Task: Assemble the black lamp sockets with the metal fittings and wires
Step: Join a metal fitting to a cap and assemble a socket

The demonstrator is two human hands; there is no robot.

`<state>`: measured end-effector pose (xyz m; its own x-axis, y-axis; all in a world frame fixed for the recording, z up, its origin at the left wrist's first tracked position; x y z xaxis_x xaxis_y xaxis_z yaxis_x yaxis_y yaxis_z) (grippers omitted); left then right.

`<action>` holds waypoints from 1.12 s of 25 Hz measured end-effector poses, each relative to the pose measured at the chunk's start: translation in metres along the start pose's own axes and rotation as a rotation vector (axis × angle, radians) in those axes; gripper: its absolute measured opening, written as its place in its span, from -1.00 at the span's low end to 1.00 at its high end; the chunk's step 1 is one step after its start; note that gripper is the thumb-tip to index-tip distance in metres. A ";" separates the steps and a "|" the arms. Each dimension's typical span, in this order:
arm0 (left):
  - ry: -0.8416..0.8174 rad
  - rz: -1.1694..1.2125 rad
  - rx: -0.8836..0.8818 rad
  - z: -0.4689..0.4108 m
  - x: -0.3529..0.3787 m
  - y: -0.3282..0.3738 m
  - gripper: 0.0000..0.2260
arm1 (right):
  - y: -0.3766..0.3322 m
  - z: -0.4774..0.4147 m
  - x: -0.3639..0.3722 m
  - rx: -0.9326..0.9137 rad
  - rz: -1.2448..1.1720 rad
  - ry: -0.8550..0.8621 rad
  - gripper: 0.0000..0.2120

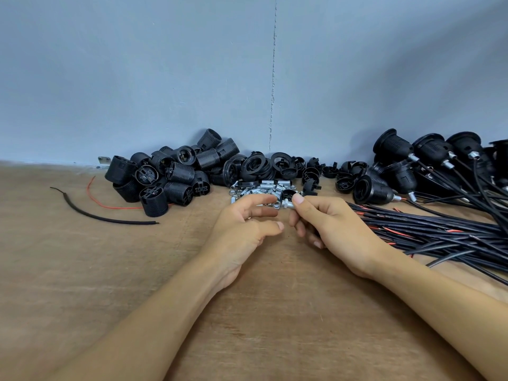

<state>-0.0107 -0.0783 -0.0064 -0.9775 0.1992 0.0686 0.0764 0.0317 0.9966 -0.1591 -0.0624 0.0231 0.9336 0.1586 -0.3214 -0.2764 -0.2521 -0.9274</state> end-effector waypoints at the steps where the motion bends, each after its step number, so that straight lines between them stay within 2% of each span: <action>1: -0.008 0.043 0.005 0.001 0.001 0.001 -0.70 | 0.000 0.000 0.001 -0.001 0.008 -0.007 -0.57; 5: 0.005 0.048 0.011 0.001 -0.001 0.001 -0.78 | 0.000 0.000 0.001 -0.001 0.020 -0.016 -0.55; 9: 0.009 -0.104 -0.014 -0.001 -0.002 -0.002 -0.59 | 0.002 0.000 0.001 0.015 0.017 -0.013 -0.55; 13: -0.017 0.033 0.023 0.002 0.002 0.004 -0.79 | 0.001 0.000 0.002 0.012 0.038 -0.023 -0.54; 15: 0.001 0.006 0.021 0.002 0.001 0.003 -0.82 | 0.000 0.000 0.002 0.014 0.046 -0.029 -0.55; 16: 0.017 -0.042 0.015 0.002 0.000 0.002 -0.82 | 0.001 0.000 0.002 0.018 0.037 -0.024 -0.55; 18: 0.029 -0.139 -0.005 0.001 -0.002 0.000 -0.69 | 0.001 0.000 0.001 0.024 0.018 -0.013 -0.55; 20: 0.017 -0.150 -0.009 0.002 -0.001 0.000 -0.65 | 0.001 0.000 0.002 0.021 0.025 -0.013 -0.54; 26: 0.014 -0.032 0.021 0.004 0.002 0.005 -0.86 | 0.000 0.000 0.003 0.010 0.049 -0.028 -0.55; 28: 0.032 -0.110 0.021 0.003 0.000 0.004 -0.81 | 0.001 -0.001 0.002 0.019 0.023 -0.014 -0.55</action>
<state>-0.0099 -0.0756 -0.0030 -0.9859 0.1625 -0.0395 -0.0281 0.0720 0.9970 -0.1578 -0.0630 0.0216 0.9235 0.1665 -0.3457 -0.3027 -0.2374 -0.9230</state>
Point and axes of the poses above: each hand's wrist, its own z-axis away from the middle knuckle, its own x-axis out of the palm, y = z × x, the point moved 8 cm from there along -z, towards the middle knuckle, and after that the axes turned 3 degrees about -y, right-handed, at the moved point
